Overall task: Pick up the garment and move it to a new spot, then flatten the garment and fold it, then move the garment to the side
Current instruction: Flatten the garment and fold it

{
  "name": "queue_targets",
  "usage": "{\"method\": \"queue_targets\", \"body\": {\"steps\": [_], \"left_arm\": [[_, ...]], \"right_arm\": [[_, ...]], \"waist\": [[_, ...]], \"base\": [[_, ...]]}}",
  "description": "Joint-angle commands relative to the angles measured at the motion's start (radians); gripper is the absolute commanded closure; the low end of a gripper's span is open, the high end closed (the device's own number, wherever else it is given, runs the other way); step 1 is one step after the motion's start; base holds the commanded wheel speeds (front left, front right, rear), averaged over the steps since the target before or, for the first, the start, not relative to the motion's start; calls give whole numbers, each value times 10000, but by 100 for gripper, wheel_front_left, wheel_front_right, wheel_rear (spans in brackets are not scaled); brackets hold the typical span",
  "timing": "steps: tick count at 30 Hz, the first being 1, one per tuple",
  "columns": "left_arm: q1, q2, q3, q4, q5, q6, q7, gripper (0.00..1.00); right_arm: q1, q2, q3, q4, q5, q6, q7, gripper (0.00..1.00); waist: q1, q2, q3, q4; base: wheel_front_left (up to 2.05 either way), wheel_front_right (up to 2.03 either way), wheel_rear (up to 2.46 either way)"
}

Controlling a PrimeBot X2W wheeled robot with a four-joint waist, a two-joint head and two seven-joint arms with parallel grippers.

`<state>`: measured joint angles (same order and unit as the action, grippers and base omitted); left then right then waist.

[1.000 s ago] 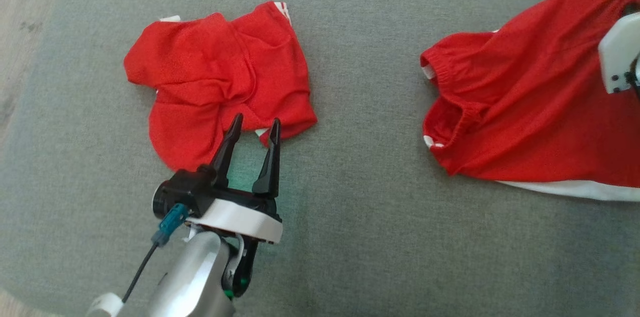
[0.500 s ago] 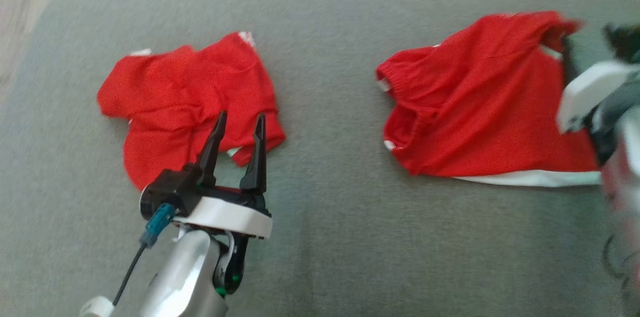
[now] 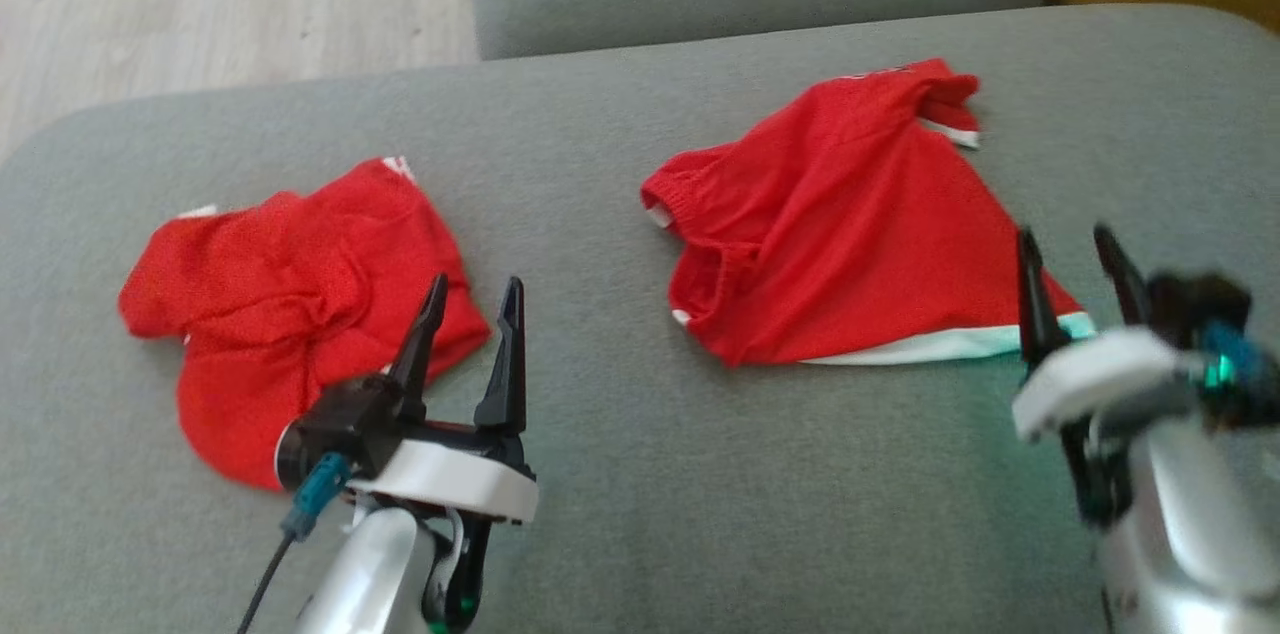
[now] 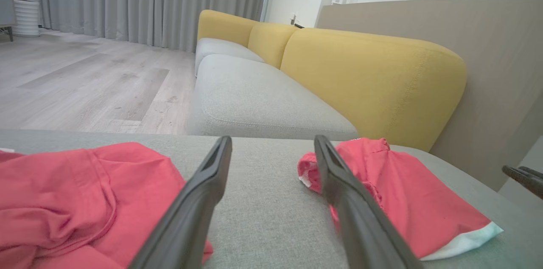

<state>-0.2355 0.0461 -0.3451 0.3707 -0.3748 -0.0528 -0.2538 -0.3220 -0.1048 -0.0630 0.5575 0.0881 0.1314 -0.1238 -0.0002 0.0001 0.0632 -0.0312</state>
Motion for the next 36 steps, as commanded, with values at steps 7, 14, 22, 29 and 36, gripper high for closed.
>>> {"method": "queue_targets", "body": {"steps": [7,14,22,29,36], "left_arm": [[-289,135,297,-237,248,-97,-80,0],[-1416,1144,-1028,306,1690,-516,217,0],[-3364,2190,-3801,1621,3507,-768,625,0],[-4373,2305,-5065,2449,3353,-775,383,0],[-4777,2291,-5374,3190,2971,-777,126,0]], "right_arm": [[1286,483,-34,-2372,407,-7,-545,0],[1580,540,74,-3334,648,-7,-450,0],[1472,544,183,-3437,959,-7,-517,0],[1347,544,252,-3264,1334,-7,-597,0],[1252,545,238,-3180,1293,-7,-625,0]], "waist": [[2,-1,171,-461],[2,-1,839,-826],[2,-1,1527,-1296],[2,-1,1730,-1570],[2,-1,1762,-1735]], "base": [[0,0,0],[0,0,0],[0,0,0],[0,0,0],[0,0,0]]}}
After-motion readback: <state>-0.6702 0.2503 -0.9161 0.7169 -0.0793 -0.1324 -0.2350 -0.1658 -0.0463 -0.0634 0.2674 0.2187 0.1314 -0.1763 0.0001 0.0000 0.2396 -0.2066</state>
